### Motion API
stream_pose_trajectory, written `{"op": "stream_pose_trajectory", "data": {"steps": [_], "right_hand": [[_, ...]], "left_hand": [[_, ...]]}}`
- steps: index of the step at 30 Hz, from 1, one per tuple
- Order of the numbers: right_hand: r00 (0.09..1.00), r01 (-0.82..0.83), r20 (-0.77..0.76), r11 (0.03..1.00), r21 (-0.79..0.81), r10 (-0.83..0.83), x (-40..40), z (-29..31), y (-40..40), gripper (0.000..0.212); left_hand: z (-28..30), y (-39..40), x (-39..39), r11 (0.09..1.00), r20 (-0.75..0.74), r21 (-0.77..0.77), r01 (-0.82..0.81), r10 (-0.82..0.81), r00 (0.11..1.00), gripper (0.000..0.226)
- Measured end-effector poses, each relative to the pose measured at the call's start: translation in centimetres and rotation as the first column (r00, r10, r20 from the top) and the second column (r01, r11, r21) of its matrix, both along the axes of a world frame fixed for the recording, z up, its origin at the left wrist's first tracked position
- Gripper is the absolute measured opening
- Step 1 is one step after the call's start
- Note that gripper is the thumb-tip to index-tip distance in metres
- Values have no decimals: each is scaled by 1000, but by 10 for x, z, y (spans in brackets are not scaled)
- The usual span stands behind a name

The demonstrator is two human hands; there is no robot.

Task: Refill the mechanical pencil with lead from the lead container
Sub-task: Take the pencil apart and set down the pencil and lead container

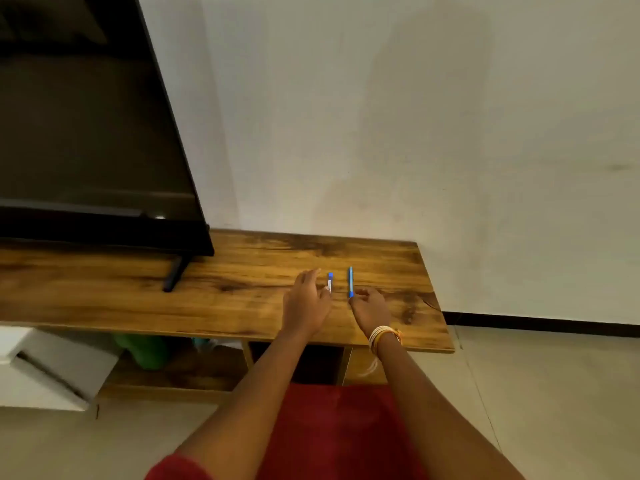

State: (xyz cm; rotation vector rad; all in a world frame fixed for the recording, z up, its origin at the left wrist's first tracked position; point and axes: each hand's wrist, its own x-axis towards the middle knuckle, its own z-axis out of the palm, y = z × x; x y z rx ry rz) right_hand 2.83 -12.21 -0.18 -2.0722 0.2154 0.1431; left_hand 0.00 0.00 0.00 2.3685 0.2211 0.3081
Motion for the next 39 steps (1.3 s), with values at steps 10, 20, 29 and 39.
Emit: {"op": "stream_pose_trajectory", "data": {"steps": [10,20,29,39], "right_hand": [[988,136,93,982,-130,-125,63,-58,6,30],[998,15,59,914,-406,10,101,-74,5,32],[940,290,-311,808,513,-140,108,-50,7,14],[904,393,-424,505,769,-58,93,-35,1,8]], "left_hand": [[-60,9,56,884,-10,-455,-105,113,994,33],[-68,20,91,730,-112,-645,-226,202,973,23],[-56,8,92,615,-194,-752,-237,137,971,21],[-54,-28,85,124,-296,-948,-292,-16,955,4]]}}
